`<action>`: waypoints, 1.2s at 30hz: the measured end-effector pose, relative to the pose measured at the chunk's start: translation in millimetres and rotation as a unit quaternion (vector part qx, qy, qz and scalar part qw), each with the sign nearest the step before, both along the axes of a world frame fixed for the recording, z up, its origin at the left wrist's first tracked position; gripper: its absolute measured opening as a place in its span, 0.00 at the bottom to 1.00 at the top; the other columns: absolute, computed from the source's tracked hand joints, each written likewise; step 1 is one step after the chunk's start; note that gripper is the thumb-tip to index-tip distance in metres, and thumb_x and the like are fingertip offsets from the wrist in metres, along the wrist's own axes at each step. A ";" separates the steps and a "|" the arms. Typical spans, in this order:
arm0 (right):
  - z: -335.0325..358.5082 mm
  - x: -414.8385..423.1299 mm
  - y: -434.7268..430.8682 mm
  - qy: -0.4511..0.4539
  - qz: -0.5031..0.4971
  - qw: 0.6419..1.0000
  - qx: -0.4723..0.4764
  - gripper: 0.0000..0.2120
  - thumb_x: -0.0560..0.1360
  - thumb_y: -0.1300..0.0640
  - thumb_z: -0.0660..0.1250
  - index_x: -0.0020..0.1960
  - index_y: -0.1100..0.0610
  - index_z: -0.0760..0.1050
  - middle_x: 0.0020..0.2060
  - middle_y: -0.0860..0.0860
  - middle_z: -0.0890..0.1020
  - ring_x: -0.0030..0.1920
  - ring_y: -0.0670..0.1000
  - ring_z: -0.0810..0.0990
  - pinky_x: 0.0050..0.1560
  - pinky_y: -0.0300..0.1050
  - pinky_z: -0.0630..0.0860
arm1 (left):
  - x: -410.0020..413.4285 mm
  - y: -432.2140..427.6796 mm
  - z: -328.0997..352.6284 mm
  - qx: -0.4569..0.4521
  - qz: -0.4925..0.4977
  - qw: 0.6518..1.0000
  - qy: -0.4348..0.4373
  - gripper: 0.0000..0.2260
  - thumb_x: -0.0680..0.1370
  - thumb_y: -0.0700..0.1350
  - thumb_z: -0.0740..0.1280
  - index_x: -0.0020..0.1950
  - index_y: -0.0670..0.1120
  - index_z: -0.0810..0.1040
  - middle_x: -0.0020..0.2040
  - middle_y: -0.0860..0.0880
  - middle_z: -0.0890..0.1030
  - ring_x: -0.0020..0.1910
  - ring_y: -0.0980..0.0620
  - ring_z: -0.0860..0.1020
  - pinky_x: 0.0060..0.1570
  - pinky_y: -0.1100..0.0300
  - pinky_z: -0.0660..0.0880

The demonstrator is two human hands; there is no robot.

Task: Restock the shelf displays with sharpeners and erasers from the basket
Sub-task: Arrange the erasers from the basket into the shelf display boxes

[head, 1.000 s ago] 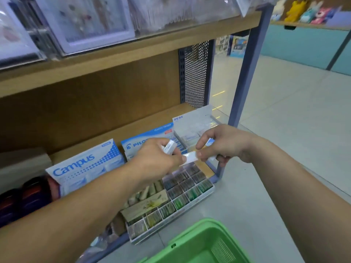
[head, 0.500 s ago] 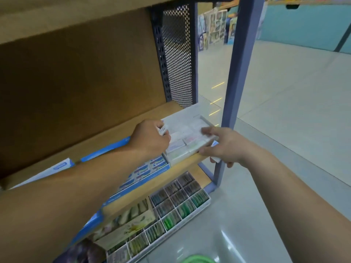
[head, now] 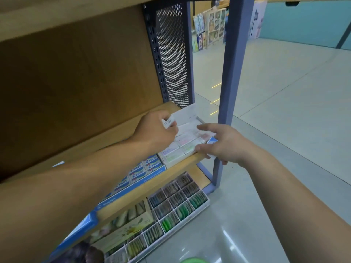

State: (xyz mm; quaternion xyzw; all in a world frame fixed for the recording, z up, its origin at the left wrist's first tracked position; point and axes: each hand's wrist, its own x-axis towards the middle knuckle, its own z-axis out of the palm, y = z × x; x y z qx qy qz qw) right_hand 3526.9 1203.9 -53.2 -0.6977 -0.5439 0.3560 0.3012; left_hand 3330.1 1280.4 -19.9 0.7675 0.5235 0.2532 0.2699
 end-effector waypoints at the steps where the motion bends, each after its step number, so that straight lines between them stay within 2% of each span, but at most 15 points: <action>1: 0.1 2.6 -1.8 0.003 -0.020 1.000 0.021 0.25 0.72 0.49 0.77 0.67 0.41 0.76 0.57 0.43 0.75 0.34 0.48 0.77 0.26 0.39 0.74 | 9.1 3.2 -1.2 -0.016 -0.002 1.000 -0.008 0.05 0.78 0.45 0.72 0.48 0.45 0.82 0.41 0.46 0.83 0.35 0.54 0.75 0.28 0.67 0.70; 3: -0.9 8.6 -5.4 0.012 -0.044 0.998 0.051 0.15 0.72 0.49 0.77 0.58 0.43 0.80 0.50 0.41 0.76 0.34 0.50 0.80 0.25 0.39 0.74 | 26.7 10.8 -5.5 -0.030 -0.004 0.999 -0.016 0.05 0.77 0.45 0.73 0.51 0.46 0.83 0.43 0.51 0.82 0.38 0.55 0.77 0.30 0.69 0.71; 5: -4.7 13.0 -10.1 0.005 -0.058 0.996 0.071 0.08 0.72 0.48 0.77 0.48 0.46 0.81 0.46 0.42 0.80 0.34 0.49 0.80 0.27 0.39 0.74 | 41.5 18.2 -12.9 -0.036 0.003 0.999 -0.015 0.09 0.77 0.47 0.73 0.55 0.46 0.83 0.46 0.51 0.81 0.40 0.55 0.76 0.32 0.67 0.69; 7: -10.0 14.7 -15.3 0.006 -0.087 0.992 0.092 0.10 0.70 0.46 0.78 0.42 0.49 0.80 0.39 0.44 0.83 0.34 0.47 0.80 0.29 0.40 0.72 | 52.7 21.4 -18.2 -0.048 0.007 0.999 -0.010 0.09 0.77 0.48 0.73 0.55 0.47 0.83 0.46 0.50 0.82 0.37 0.55 0.76 0.31 0.66 0.68; 10: -17.8 18.6 -22.8 0.011 -0.131 0.986 0.106 0.11 0.68 0.45 0.78 0.40 0.51 0.80 0.33 0.47 0.84 0.30 0.48 0.79 0.30 0.43 0.72 | 62.0 24.6 -25.9 -0.062 0.009 0.998 -0.003 0.10 0.76 0.48 0.73 0.55 0.46 0.83 0.47 0.48 0.85 0.39 0.52 0.79 0.36 0.65 0.71; 13: -21.8 22.9 -27.4 0.029 -0.158 0.980 0.117 0.11 0.69 0.45 0.79 0.39 0.50 0.81 0.32 0.49 0.84 0.32 0.50 0.80 0.30 0.46 0.75 | 62.9 26.4 -28.1 -0.089 0.023 0.996 -0.012 0.12 0.75 0.48 0.74 0.56 0.45 0.84 0.48 0.46 0.85 0.42 0.50 0.81 0.40 0.62 0.75; 17: -17.4 17.5 -28.8 0.087 -0.129 0.981 0.115 0.10 0.71 0.48 0.79 0.42 0.52 0.82 0.31 0.50 0.84 0.28 0.44 0.78 0.28 0.39 0.70 | 61.6 18.3 -23.5 -0.094 -0.006 0.994 0.050 0.16 0.76 0.52 0.74 0.61 0.48 0.81 0.55 0.52 0.81 0.53 0.52 0.78 0.50 0.62 0.71; 19: -14.4 13.5 -27.2 0.096 -0.110 0.983 0.115 0.10 0.71 0.48 0.78 0.43 0.53 0.82 0.31 0.51 0.84 0.29 0.45 0.78 0.27 0.37 0.69 | 59.6 11.9 -17.0 -0.088 -0.026 0.994 0.058 0.13 0.76 0.52 0.74 0.60 0.51 0.81 0.55 0.54 0.79 0.51 0.53 0.77 0.47 0.63 0.70; 21: -9.2 10.1 -25.3 0.095 -0.098 0.983 0.119 0.10 0.72 0.48 0.78 0.42 0.53 0.82 0.32 0.51 0.84 0.31 0.46 0.77 0.29 0.40 0.70 | 53.1 6.3 -7.0 -0.080 -0.045 0.995 0.048 0.10 0.76 0.50 0.75 0.56 0.54 0.81 0.55 0.53 0.81 0.48 0.55 0.79 0.40 0.63 0.71; 23: -2.5 7.9 -23.2 0.099 -0.096 0.982 0.131 0.10 0.72 0.47 0.77 0.43 0.53 0.83 0.34 0.52 0.84 0.30 0.46 0.76 0.30 0.42 0.71 | 43.3 -2.7 6.2 -0.081 -0.061 0.994 0.041 0.10 0.75 0.49 0.75 0.55 0.55 0.81 0.54 0.55 0.80 0.47 0.58 0.78 0.37 0.66 0.73; 25: 7.0 4.4 -22.2 0.135 -0.083 0.978 0.138 0.08 0.73 0.48 0.78 0.46 0.51 0.83 0.36 0.53 0.85 0.29 0.48 0.75 0.28 0.44 0.73 | 31.8 -13.1 15.6 -0.084 -0.069 0.993 0.038 0.11 0.73 0.51 0.78 0.53 0.55 0.82 0.50 0.58 0.80 0.45 0.62 0.78 0.33 0.71 0.73; 29: 27.4 -14.2 -21.3 0.184 -0.012 0.976 0.118 0.12 0.72 0.50 0.79 0.55 0.49 0.84 0.43 0.52 0.85 0.27 0.49 0.76 0.27 0.45 0.75 | 8.8 -33.9 25.3 -0.106 -0.049 0.993 -0.014 0.15 0.67 0.50 0.82 0.48 0.52 0.82 0.39 0.53 0.83 0.32 0.57 0.79 0.29 0.66 0.73; 32: 35.6 -30.4 -18.9 0.183 0.042 0.978 0.096 0.05 0.74 0.51 0.77 0.48 0.51 0.86 0.39 0.50 0.86 0.30 0.48 0.76 0.30 0.46 0.75 | -9.7 -46.2 35.5 -0.132 -0.032 0.990 -0.049 0.15 0.68 0.45 0.81 0.49 0.48 0.79 0.34 0.48 0.84 0.26 0.56 0.79 0.26 0.65 0.73; 34: 39.6 -40.8 -19.4 0.188 0.068 0.977 0.074 0.05 0.76 0.50 0.75 0.46 0.52 0.86 0.39 0.50 0.86 0.33 0.52 0.75 0.34 0.48 0.76 | -21.3 -52.9 42.0 -0.141 -0.029 0.988 -0.049 0.16 0.69 0.43 0.81 0.50 0.49 0.78 0.35 0.45 0.85 0.25 0.56 0.78 0.26 0.65 0.73; 36: 42.6 -49.6 -20.5 0.202 0.079 0.975 0.056 0.08 0.77 0.50 0.74 0.46 0.55 0.85 0.39 0.52 0.86 0.34 0.56 0.73 0.35 0.50 0.76 | -32.3 -54.4 45.2 -0.114 -0.032 0.993 -0.029 0.16 0.68 0.45 0.82 0.49 0.50 0.78 0.32 0.52 0.82 0.25 0.58 0.75 0.24 0.67 0.70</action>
